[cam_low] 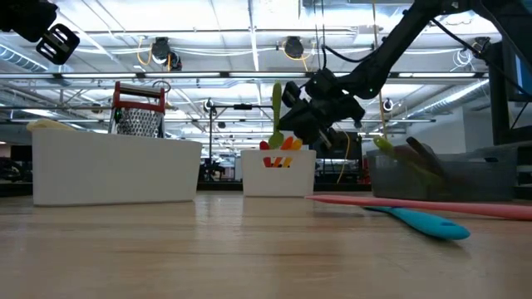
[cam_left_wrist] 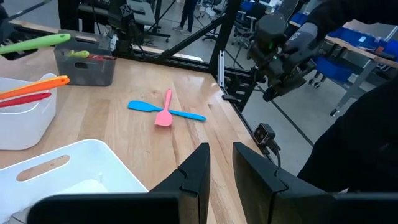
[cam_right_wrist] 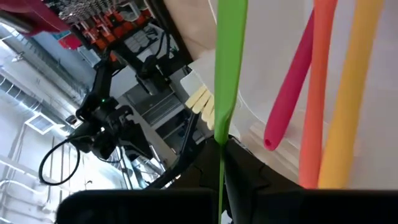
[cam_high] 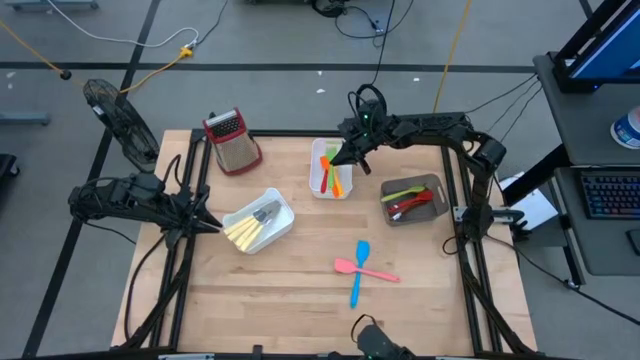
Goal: Pick & Place Kitchen Items
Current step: Put the green spatula into the top white bin
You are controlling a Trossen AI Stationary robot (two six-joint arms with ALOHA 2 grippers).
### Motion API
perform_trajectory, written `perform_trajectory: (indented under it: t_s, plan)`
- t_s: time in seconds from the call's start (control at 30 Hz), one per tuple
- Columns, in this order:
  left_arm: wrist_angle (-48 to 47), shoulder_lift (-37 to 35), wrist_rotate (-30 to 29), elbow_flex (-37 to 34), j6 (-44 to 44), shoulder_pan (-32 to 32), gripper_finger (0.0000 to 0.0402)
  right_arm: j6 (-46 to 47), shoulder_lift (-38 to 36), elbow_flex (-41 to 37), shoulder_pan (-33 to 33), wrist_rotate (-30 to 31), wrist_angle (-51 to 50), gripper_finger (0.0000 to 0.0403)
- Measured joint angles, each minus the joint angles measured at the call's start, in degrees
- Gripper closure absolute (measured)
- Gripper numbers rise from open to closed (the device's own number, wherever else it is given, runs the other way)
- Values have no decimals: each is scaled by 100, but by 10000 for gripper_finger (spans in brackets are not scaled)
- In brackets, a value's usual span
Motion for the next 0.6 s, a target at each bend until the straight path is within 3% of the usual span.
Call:
perform_trajectory:
  t_s: [0.6]
  plan:
    - [-2,0,2,0,-31,0,332,-715,88,0,-7,440,-760,381]
